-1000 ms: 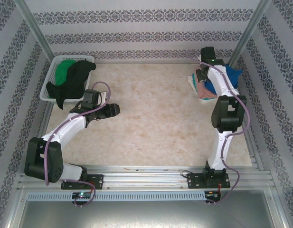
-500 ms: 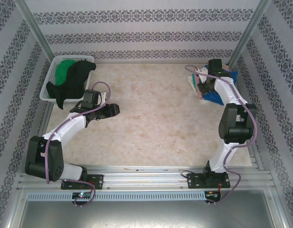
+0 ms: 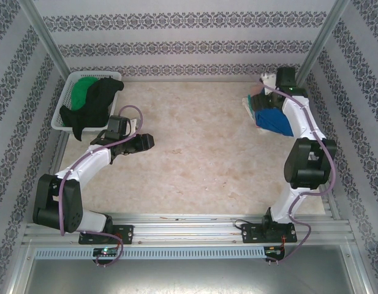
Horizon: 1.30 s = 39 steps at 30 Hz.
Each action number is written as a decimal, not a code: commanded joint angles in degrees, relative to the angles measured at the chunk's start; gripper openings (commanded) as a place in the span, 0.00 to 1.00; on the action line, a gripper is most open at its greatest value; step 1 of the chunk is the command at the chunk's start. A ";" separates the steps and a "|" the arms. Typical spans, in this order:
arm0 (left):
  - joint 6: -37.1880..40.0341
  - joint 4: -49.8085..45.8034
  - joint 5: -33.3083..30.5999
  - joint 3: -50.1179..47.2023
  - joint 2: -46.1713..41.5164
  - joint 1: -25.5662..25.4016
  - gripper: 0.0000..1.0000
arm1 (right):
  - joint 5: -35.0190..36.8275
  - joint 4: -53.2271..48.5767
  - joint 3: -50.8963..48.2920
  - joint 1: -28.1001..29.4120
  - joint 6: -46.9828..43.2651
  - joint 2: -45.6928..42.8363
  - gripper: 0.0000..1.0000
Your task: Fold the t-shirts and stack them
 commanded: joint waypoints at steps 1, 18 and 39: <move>1.45 0.43 0.23 1.69 0.17 0.75 0.54 | 3.91 4.17 4.93 -1.51 17.82 4.77 0.83; 1.81 0.30 1.27 2.28 1.04 1.02 0.54 | 11.38 -18.61 42.69 0.12 28.27 38.98 0.81; 1.05 -0.90 -2.94 0.93 -3.28 1.35 0.68 | 13.10 -2.00 2.34 0.01 27.65 11.12 0.78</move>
